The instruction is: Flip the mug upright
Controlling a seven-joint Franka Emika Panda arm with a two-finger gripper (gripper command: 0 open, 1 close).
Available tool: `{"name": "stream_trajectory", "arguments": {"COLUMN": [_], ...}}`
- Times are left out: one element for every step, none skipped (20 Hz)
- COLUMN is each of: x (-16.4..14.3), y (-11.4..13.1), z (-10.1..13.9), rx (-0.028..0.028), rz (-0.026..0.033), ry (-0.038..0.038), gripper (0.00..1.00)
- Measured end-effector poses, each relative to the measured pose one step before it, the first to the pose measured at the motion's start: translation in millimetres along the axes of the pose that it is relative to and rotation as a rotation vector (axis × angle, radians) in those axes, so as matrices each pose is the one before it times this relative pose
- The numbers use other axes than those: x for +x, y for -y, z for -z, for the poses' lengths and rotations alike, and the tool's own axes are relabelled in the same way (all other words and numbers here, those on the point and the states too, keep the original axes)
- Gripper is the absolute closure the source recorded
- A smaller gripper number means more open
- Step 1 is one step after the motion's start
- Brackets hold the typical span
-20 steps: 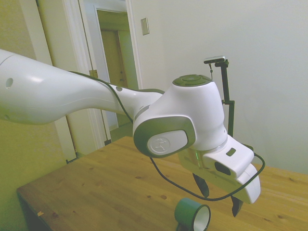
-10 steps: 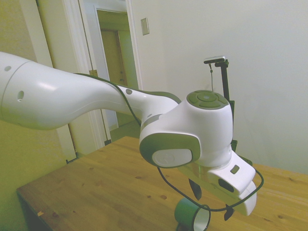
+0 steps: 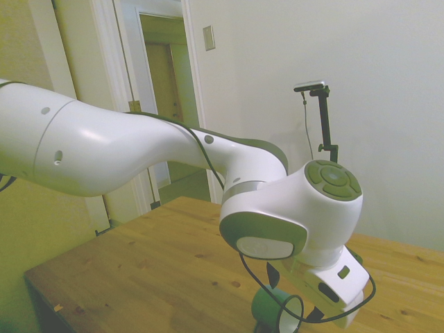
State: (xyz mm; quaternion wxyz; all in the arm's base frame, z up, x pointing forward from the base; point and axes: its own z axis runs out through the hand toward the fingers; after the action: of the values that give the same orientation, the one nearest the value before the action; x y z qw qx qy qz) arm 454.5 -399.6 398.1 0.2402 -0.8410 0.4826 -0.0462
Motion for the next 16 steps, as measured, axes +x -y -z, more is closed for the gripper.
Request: {"name": "stream_trajectory", "arguments": {"x": [0.77,0.54,0.13,-0.44,-1.28,-1.74,-1.46,-1.24,-1.03,-0.88,-0.56,-0.53,0.1,0.93,2.43,3.31], "y": [1.66,1.78,1.54,1.01,0.82,0.47,-0.36,-0.93,-0.74,-0.06,-0.1,-0.52,0.16,0.26,-0.45,-0.37], "z": [-4.71,-4.25,-4.04,-3.27,-2.41,-1.52,-0.25,0.89,1.14,0.84,0.01,-0.97,-2.07,-3.07,-4.01,-3.02], "rx": [0.005,0.00851,0.00798,0.00866,0.01581,0.01516,0.00805,0.0059,0.00564,0.00752,0.01034,0.0103,0.01215,0.01218,0.01127,0.00058], "rz": [0.00225,0.00202,0.00332,0.00116,0.00256,0.00441,0.00441,0.00242,0.00061,-0.00037,-0.00282,-0.00312,0.00187,0.00572,0.00554,0.00923], "ry": [0.01485,0.01746,0.0189,0.02073,0.02795,0.02821,0.01832,0.01455,0.01209,0.01012,0.00971,0.01624,0.02014,0.02406,0.01971,0.00541], "gripper": [0.0,0.0,0.0,0.0,0.0,0.0,0.0,0.0,0.0,0.0,0.0,0.0,0.0,0.0,0.0,0.0]}}
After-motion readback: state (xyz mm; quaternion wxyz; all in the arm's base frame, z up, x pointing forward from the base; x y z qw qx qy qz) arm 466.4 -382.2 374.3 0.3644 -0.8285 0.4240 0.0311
